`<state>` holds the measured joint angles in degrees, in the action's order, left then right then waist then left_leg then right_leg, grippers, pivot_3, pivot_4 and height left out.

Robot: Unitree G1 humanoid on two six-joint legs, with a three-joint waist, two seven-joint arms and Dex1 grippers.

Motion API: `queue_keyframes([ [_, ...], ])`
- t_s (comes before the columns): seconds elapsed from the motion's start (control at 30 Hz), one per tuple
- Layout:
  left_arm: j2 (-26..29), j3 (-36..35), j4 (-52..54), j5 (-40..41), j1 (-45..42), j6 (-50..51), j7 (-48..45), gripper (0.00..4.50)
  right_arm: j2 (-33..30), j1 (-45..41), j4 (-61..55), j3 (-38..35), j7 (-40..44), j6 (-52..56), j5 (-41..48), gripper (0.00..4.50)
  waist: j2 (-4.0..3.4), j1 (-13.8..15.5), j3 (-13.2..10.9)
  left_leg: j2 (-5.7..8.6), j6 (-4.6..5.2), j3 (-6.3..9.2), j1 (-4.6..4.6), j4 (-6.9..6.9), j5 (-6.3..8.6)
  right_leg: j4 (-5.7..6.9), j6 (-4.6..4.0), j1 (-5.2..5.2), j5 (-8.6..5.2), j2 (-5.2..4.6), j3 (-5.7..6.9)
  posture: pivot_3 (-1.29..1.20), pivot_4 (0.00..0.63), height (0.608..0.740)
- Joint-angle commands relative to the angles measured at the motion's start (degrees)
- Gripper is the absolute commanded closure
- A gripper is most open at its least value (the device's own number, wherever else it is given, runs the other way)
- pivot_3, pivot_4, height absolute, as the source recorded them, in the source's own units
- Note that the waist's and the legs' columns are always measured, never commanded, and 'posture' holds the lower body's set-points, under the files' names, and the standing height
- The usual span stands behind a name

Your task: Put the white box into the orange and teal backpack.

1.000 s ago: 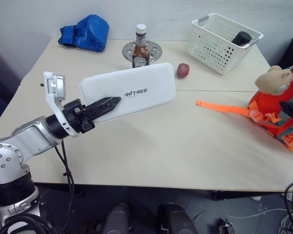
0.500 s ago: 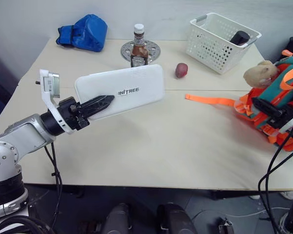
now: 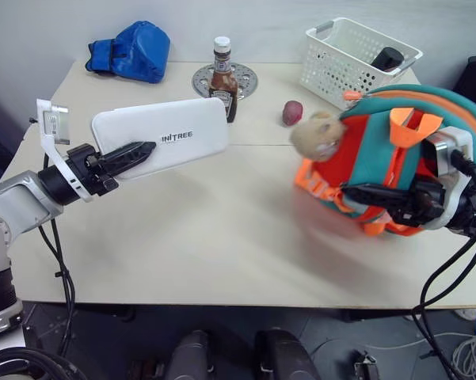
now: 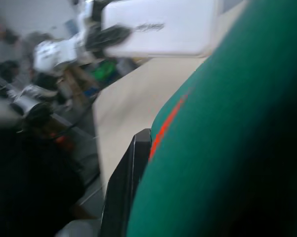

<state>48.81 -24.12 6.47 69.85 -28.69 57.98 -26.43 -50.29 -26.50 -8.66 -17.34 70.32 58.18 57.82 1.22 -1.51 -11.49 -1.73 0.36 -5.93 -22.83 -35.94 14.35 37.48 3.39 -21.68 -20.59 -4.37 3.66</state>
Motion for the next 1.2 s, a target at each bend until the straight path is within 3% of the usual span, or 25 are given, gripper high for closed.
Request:
queue_keyframes([
  [0.03,1.65,-0.9,0.48,-1.86,-1.72,-1.86,-3.91,3.18,-1.56,-2.28,-5.72,1.33,3.2,2.6,5.53,4.5,0.0,-0.08,0.0,0.0,0.01,0.0,-0.02,0.0,0.01,0.0,0.0,-0.03,0.0,-0.01,0.0,0.0,0.15,0.74],
  [0.33,2.07,-1.05,1.93,-2.02,-3.53,-1.3,-11.19,3.18,-1.97,-3.51,-11.09,3.73,5.54,5.95,12.69,4.5,0.06,0.01,-0.03,0.02,0.01,0.04,-0.48,-0.04,0.01,0.11,0.0,-0.49,0.0,-0.04,0.07,0.0,0.15,0.74],
  [0.53,-0.98,3.7,4.86,-3.17,-6.75,-2.32,-15.72,3.18,-2.95,-2.12,-11.16,5.86,8.78,4.79,11.58,4.5,0.1,0.11,-0.05,0.03,0.05,0.04,-0.48,-0.12,0.0,0.15,0.0,-0.46,0.0,-0.06,0.07,0.0,0.15,0.74],
  [0.77,-0.35,10.88,4.49,-10.92,-9.37,-6.12,-23.94,3.18,-1.57,-2.77,-9.05,8.79,8.37,1.25,7.1,4.5,0.1,-0.01,-0.05,0.04,0.05,0.01,-0.44,-0.17,-0.02,0.23,0.01,-0.45,0.0,-0.05,0.05,0.0,0.15,0.74],
  [1.0,1.89,21.93,0.26,-26.12,-13.18,-16.89,-35.98,3.18,-0.48,-2.42,-8.04,9.72,7.47,-0.55,5.58,4.5,0.1,0.13,-0.06,0.06,0.06,0.02,-0.43,-0.21,-0.04,0.24,0.01,-0.4,0.0,-0.05,0.07,0.0,0.15,0.74],
  [1.2,5.74,24.13,-8.21,-32.54,-19.41,-21.84,-46.3,3.18,0.69,-2.5,-6.25,11.23,6.79,-3.14,1.95,4.5,0.11,-0.04,-0.06,0.06,0.08,0.02,-0.44,-0.25,-0.05,0.28,0.0,-0.43,0.0,-0.05,0.08,0.0,0.15,0.74],
])
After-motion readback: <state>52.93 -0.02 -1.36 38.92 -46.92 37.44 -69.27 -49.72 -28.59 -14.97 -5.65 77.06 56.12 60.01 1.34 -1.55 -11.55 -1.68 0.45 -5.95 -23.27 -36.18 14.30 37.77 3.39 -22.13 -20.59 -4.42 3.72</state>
